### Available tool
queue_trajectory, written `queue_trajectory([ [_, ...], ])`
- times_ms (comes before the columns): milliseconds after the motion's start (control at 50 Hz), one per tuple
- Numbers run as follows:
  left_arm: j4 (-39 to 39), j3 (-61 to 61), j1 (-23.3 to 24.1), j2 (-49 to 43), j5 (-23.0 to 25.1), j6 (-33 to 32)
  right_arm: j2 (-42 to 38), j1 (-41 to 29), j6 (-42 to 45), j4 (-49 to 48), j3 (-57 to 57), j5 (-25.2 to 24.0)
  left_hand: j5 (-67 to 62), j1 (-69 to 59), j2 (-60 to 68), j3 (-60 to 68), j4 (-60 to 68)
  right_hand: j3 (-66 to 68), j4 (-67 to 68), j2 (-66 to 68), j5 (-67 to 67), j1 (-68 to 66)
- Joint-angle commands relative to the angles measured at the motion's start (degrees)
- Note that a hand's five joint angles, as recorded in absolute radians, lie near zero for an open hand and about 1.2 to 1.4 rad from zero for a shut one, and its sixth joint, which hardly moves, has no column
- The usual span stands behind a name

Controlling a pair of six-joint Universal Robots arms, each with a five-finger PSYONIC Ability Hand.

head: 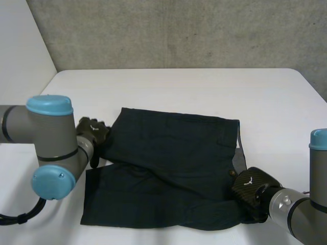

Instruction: Fold the shorts.

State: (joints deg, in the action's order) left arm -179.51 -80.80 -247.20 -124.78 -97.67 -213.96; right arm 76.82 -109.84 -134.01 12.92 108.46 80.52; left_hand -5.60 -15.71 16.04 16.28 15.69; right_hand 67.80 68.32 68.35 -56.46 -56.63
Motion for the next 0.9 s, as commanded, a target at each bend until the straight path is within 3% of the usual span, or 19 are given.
queue_trajectory([
  [20,0.47,-3.3,0.58,9.45,0.2,6.88,0.79,0.06,-3.88,-0.35,-0.53,-3.35,-1.0,-0.89,0.56,0.32,0.91,12.2,11.68,11.65,-13.54,-23.37],
  [80,2.04,-6.72,1.98,14.63,0.29,9.78,0.79,0.23,-6.52,-0.61,-0.8,-4.93,-7.87,-7.76,7.44,7.19,7.78,12.2,11.68,11.65,-13.54,-23.37],
  [280,15.59,-19.82,8.32,24.23,0.99,12.42,1.49,1.9,-10.04,-1.4,-1.15,-6.25,-10.93,-10.83,10.5,10.25,10.84,12.2,11.68,11.65,-13.54,-23.37],
  [560,9.62,-26.77,7.88,22.04,1.78,11.99,4.48,4.01,-9.6,-1.4,-0.18,-6.61,-21.51,-21.4,21.07,20.83,21.41,12.2,11.68,11.65,-13.54,-23.37],
  [580,9.27,-26.69,7.88,21.51,1.7,11.9,4.74,4.1,-9.51,-1.49,0.08,-6.52,-26.53,-26.42,26.09,25.85,26.43,12.2,11.68,11.65,-13.54,-23.37],
  [600,8.65,-26.51,8.05,21.07,1.26,11.98,4.74,4.1,-9.51,-1.49,0.08,-6.52,-47.23,-47.12,46.79,46.55,47.13,12.2,11.68,11.65,-13.54,-23.37],
  [640,7.69,-26.07,8.05,21.07,0.82,11.99,4.83,4.19,-9.51,-1.49,0.26,-6.52,-64.34,-64.23,63.9,63.66,64.25,12.2,11.68,11.65,-13.54,-23.37],
  [760,3.99,-26.42,8.49,28.51,-2.17,12.16,7.99,4.54,-9.42,-1.05,0.87,-6.61,-64.4,-64.29,63.96,63.72,64.31,12.2,11.68,11.65,-13.54,-23.37],
  [900,6.17,-28.43,9.19,39.32,-2.26,11.9,15.28,5.16,-8.11,1.93,1.22,-6.61,-64.4,-64.29,63.96,63.72,64.31,12.2,11.68,11.65,-13.54,-23.37],
])
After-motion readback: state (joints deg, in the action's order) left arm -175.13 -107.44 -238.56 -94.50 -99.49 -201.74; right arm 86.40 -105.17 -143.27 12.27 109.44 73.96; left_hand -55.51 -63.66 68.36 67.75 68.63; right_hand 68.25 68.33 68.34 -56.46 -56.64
